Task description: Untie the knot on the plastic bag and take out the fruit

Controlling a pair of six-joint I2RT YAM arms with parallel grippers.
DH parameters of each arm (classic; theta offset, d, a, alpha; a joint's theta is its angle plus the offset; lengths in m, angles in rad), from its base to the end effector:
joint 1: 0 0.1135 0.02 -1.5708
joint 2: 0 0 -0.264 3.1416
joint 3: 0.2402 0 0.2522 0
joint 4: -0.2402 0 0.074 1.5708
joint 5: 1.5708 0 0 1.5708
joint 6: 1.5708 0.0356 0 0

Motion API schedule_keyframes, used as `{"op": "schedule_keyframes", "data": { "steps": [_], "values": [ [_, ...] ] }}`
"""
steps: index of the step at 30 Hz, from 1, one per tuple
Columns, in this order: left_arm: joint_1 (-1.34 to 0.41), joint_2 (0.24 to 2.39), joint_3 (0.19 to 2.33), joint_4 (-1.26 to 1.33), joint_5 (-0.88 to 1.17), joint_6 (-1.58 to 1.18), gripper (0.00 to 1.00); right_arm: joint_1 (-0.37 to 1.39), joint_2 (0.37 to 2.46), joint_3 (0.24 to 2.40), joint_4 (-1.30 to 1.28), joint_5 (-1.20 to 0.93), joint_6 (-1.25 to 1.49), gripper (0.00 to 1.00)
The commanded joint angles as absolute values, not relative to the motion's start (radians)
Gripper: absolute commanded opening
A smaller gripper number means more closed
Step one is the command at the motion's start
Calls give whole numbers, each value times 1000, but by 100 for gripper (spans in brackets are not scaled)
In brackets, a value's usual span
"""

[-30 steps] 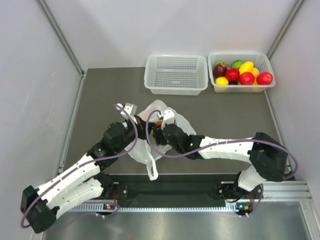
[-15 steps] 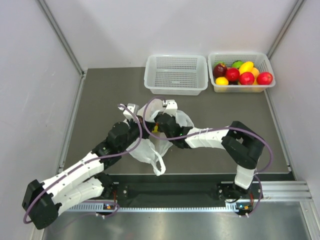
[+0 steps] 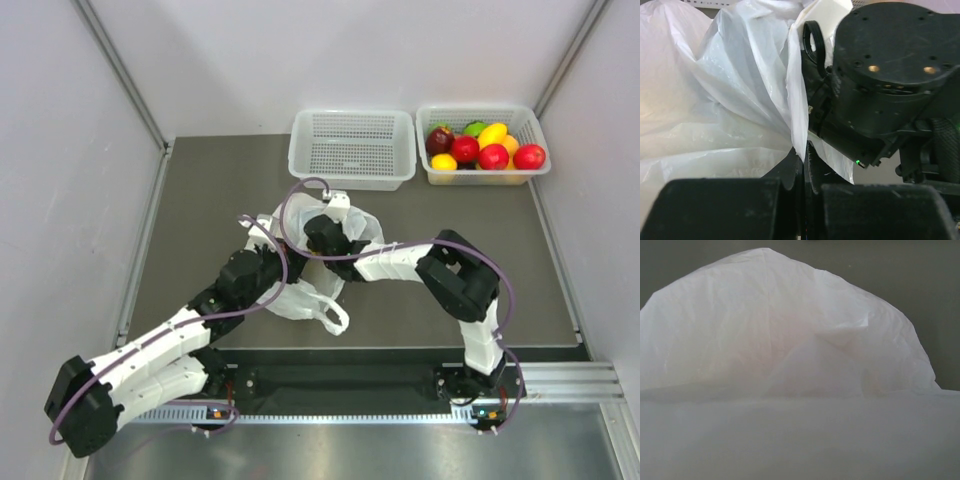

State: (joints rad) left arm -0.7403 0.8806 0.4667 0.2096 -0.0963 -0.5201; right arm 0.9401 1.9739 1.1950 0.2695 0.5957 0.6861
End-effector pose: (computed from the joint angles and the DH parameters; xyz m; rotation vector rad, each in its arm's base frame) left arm 0.1555 -0.1374 0.2513 0.1310 1.8449 -0.8146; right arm 0.2699 0.3358 0.1765 0.1030 2.0090 0.4263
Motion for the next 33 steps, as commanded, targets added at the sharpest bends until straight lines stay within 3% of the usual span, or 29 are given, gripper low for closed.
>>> {"op": "schedule_keyframes", "data": {
  "steps": [1,6,9,12,13,16,22,25,33],
  "values": [
    [-746,845,445,250,-107,-499,0,917,2008,1241,281,569,718,97],
    [-746,828,425,239,-115,-500,0,897,2072,1287,316,496,677,93],
    [-742,815,410,233,-123,-505,0,882,2095,1301,330,479,672,85],
    [-742,801,400,226,-129,-506,0,867,2086,1264,399,447,664,64],
    [-742,799,397,225,-132,-506,0,865,2077,1238,422,442,657,50],
    [-741,798,394,222,-143,-509,0,861,2014,1157,469,414,628,28],
    [-738,804,406,224,-172,-514,0,853,1781,945,516,244,565,5],
    [-738,804,416,218,-195,-509,0,853,1654,850,471,161,545,0],
    [-735,815,442,227,-241,-506,0,850,1408,782,183,-119,445,0]
  ]
}}
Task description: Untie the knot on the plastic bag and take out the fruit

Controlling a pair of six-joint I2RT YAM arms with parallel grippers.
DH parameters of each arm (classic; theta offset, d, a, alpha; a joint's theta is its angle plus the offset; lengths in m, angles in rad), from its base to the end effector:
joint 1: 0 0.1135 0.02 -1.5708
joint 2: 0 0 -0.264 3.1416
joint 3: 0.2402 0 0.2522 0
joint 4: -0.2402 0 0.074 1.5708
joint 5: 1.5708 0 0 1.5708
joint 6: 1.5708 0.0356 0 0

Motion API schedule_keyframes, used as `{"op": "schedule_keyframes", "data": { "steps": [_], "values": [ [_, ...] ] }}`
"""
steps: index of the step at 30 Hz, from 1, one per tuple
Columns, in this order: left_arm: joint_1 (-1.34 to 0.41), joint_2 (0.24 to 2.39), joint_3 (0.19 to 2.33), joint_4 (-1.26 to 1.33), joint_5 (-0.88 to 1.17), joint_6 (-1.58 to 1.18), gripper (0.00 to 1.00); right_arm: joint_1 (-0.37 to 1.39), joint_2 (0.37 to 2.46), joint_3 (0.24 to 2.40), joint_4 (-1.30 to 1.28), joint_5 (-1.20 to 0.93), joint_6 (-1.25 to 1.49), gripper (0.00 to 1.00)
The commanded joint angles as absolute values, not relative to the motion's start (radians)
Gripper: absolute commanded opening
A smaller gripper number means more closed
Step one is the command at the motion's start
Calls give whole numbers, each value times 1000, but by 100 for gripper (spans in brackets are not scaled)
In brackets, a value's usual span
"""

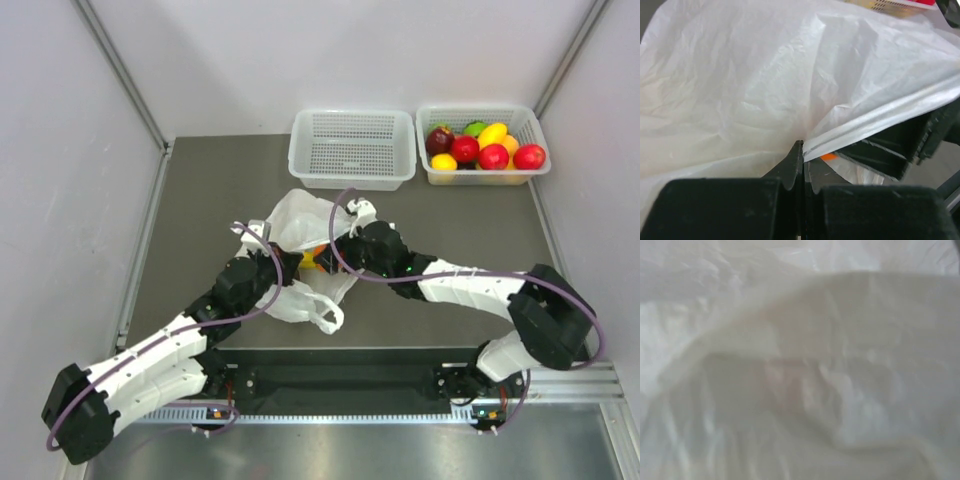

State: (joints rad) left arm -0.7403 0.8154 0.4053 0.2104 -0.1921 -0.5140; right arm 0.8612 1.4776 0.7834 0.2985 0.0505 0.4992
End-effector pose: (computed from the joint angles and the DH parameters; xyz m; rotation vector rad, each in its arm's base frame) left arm 0.1481 -0.1261 0.2414 0.0630 1.8254 -0.7319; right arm 0.2119 0.2440 0.2235 -0.3372 2.0353 0.8236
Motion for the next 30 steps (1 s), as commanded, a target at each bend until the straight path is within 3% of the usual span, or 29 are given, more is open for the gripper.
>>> {"op": "schedule_keyframes", "data": {
  "steps": [1,7,11,14,18,22,30],
  "values": [
    [-733,821,446,227,-244,-506,0,850,1370,781,167,-161,425,0],
    [-732,853,485,229,-238,-497,0,850,1197,759,46,-431,348,0],
    [-732,865,502,238,-226,-502,0,850,1199,822,-200,-339,292,0],
    [-730,861,514,241,-210,-502,0,848,1313,923,-375,-189,279,0],
    [-730,862,537,230,-222,-486,0,861,1353,944,-309,-440,210,0],
    [-729,864,549,213,-224,-472,0,865,1211,914,-270,-556,190,0],
    [-726,848,514,221,-210,-486,0,853,970,1015,-366,-530,135,0]
  ]
}}
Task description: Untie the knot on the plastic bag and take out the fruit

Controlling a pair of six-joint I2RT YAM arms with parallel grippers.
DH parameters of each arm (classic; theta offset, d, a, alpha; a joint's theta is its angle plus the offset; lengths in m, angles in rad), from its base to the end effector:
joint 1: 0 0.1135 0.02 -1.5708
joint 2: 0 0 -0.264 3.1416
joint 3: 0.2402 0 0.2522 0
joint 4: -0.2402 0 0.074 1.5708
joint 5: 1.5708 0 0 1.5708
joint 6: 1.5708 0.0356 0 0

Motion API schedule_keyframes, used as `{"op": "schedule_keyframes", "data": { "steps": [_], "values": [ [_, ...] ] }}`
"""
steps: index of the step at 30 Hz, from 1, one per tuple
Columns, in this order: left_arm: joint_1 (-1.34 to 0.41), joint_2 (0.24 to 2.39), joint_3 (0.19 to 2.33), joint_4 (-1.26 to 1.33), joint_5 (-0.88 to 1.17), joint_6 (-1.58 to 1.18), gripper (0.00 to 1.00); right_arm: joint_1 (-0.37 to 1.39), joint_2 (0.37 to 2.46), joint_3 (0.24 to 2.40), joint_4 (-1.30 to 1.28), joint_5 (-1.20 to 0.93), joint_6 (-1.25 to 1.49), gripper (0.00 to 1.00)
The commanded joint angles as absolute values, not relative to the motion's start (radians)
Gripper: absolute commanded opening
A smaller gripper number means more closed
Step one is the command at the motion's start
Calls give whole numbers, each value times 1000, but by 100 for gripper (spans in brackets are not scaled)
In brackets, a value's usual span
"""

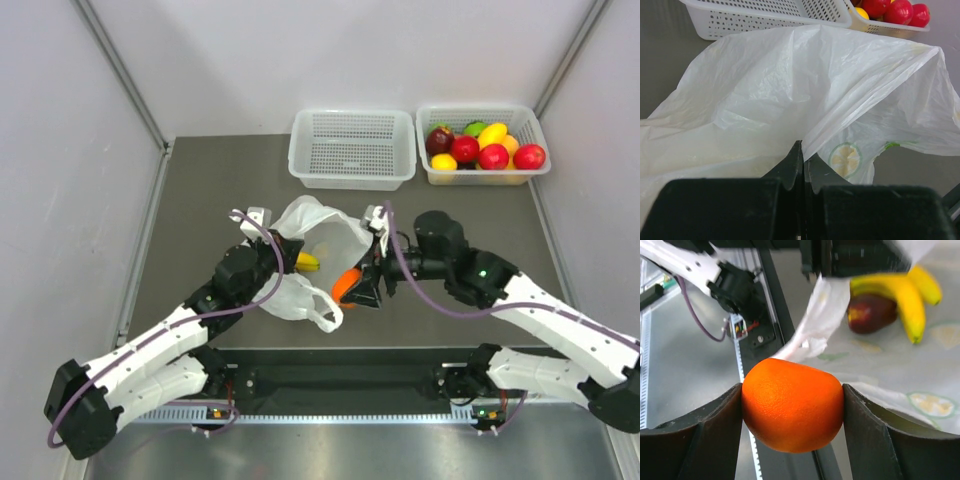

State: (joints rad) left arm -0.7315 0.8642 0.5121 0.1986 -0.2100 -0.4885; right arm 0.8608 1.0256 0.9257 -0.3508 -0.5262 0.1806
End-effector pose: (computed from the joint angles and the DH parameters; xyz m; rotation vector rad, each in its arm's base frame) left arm 0.1588 -0.1326 0.2695 0.0558 1.7741 -0.7154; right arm 0.1345 0.1839 0.3289 -1.0517 1.8916 1.1643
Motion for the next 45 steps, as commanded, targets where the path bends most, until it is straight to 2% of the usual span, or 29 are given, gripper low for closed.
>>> {"op": "schedule_keyframes", "data": {
  "steps": [1,6,8,10,12,18,21,26,31,33,37,39,40,42,44,45],
  "values": [
    [-727,847,509,221,-209,-486,0,844,960,1035,-385,-497,129,0],
    [-726,838,503,206,-218,-477,0,801,937,1175,-364,-442,100,0],
    [-726,838,506,195,-219,-471,0,767,942,1225,-312,-275,113,0],
    [-724,839,509,192,-212,-468,0,714,994,1302,-304,-69,126,5],
    [-726,842,515,181,-201,-463,0,630,1099,1365,-322,27,143,2],
    [-724,890,561,135,-123,-420,0,402,1446,1555,-287,20,219,0],
    [-723,894,568,141,-95,-397,0,358,1645,1713,-290,11,198,0],
    [-723,896,581,175,-54,-376,0,325,1957,1928,-270,-30,143,0],
    [-721,916,583,198,-31,-365,0,310,2273,2221,-414,-41,140,0],
    [-721,920,584,198,-23,-359,0,310,2333,2305,-449,-16,138,0],
    [-718,920,571,201,-5,-362,0,298,2411,2307,-474,40,156,1],
    [-718,917,566,199,-6,-362,0,284,2433,2319,-489,32,169,5],
    [-718,914,568,195,-6,-362,0,281,2445,2324,-495,25,170,13],
    [-719,893,566,178,-6,-359,0,276,2453,2322,-500,6,164,22],
    [-719,873,555,172,-6,-357,0,276,2457,2326,-499,2,163,37],
    [-719,855,554,164,-14,-357,0,276,2454,2329,-499,3,161,53]
  ]
}}
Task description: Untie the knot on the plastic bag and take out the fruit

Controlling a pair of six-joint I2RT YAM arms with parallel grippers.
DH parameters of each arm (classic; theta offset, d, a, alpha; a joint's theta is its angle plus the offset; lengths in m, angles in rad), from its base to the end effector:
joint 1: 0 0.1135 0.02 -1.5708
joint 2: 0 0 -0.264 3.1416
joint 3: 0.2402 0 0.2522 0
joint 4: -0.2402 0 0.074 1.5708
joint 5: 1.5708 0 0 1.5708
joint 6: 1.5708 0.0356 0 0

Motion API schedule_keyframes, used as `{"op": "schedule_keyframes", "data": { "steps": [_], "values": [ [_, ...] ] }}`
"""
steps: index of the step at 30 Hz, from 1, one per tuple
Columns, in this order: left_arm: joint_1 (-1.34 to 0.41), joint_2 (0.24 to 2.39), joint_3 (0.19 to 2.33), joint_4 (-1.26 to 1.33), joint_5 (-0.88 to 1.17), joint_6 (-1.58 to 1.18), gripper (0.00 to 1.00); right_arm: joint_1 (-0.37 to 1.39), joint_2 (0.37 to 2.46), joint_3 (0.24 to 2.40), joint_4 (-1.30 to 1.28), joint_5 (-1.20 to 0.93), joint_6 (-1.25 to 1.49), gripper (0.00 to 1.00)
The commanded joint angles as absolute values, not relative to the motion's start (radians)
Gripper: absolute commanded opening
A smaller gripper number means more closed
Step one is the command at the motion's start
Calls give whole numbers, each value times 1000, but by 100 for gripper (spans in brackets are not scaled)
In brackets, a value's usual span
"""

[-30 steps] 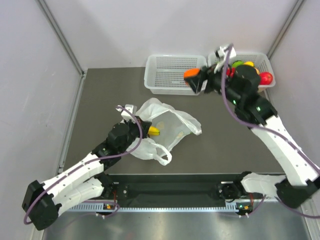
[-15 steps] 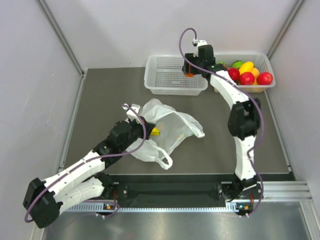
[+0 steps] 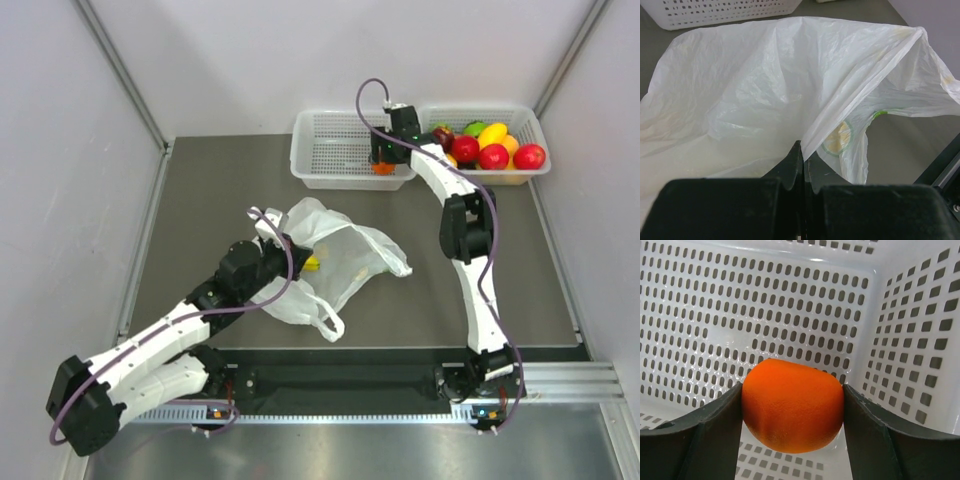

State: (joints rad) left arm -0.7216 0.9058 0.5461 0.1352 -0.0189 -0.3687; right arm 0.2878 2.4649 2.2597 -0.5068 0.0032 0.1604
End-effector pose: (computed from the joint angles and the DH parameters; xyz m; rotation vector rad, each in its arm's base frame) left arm 0.1614 -0.1411 0.2668 0.3129 1.8345 -0.7544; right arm 0.5378 0.1591 0.2160 -0.1443 2.2889 0.2298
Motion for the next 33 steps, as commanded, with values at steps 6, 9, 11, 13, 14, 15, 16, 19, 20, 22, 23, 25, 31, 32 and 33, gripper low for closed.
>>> {"op": "schedule_keyframes", "data": {
  "steps": [6,9,11,13,14,15,16,19,20,22,23,25,31,32,33],
  "values": [
    [-718,808,558,123,-29,-361,0,275,2405,2371,-486,-57,173,97],
    [-716,804,574,97,-40,-350,0,278,2330,2372,-469,-69,179,100],
    [-718,805,593,69,-47,-344,0,276,2260,2368,-477,-69,181,100],
    [-718,808,613,46,-55,-341,0,276,2164,2333,-492,-57,187,100],
    [-716,804,633,23,-66,-338,6,279,2119,2260,-491,-48,192,100],
    [-716,799,644,11,-77,-337,13,284,2070,2209,-485,-45,193,100],
    [-718,795,655,5,-87,-339,36,287,1960,2150,-465,-40,193,100],
    [-718,767,693,-58,-171,-345,75,313,1730,1897,-430,-28,181,100],
    [-716,759,718,-72,-201,-351,96,328,1680,1843,-428,-26,179,100],
    [-716,732,741,-112,-262,-341,99,350,1535,1692,-431,-26,172,100],
    [-716,723,765,-123,-282,-338,99,374,1488,1602,-434,-23,161,100],
    [-715,733,805,-181,-394,-319,99,403,1369,1525,-448,-18,152,100],
    [-606,1014,1083,-480,-189,-267,99,543,1151,1333,-548,-12,133,100],
    [-557,1063,1124,-489,-131,-270,99,581,1129,1301,-558,-6,133,100],
    [-534,1080,1138,-500,-68,-273,99,600,1091,1286,-587,-6,133,100]
  ]
}}
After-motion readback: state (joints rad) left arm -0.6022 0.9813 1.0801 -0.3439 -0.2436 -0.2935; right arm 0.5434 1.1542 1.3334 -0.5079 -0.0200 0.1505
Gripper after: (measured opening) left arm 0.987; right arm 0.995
